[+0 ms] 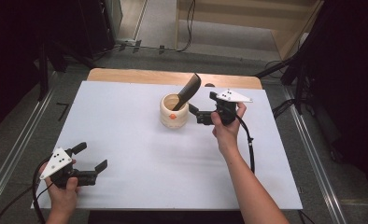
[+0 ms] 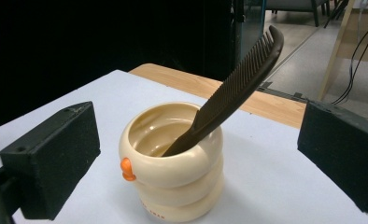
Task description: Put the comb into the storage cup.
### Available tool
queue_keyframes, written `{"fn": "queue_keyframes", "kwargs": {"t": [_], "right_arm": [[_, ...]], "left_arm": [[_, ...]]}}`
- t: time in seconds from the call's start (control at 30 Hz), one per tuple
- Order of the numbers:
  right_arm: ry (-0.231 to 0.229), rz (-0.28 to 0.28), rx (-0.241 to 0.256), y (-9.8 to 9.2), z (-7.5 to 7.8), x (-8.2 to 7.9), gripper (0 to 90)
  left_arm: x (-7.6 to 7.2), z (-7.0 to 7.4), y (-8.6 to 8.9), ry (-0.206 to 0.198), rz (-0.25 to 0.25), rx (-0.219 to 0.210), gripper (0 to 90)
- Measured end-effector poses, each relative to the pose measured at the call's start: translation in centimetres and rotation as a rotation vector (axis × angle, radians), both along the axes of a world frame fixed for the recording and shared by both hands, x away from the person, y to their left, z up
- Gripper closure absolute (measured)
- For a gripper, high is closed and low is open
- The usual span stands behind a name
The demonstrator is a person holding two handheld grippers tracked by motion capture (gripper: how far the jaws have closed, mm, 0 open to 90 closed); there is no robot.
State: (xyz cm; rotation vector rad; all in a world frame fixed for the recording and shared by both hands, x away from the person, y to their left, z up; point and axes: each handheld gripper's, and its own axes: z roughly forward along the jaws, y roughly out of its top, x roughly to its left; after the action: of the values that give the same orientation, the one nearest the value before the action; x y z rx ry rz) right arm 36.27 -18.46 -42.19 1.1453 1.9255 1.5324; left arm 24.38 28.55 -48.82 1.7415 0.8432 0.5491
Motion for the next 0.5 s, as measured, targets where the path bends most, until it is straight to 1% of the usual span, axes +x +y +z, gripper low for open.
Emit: {"fn": "queue_keyframes", "kwargs": {"t": [0.4, 0.5], "right_arm": [[0.000, -0.004, 0.005, -1.4, -0.4, -1.5, 0.0], [-0.009, -0.004, 0.004, -1.8, -0.5, -1.8, 0.0]], "left_arm": [[0.0, 0.0, -0.1, -0.001, 0.001, 0.000, 0.0], [0.0, 0.0, -0.1, -0.001, 0.000, 0.000, 0.0]]}}
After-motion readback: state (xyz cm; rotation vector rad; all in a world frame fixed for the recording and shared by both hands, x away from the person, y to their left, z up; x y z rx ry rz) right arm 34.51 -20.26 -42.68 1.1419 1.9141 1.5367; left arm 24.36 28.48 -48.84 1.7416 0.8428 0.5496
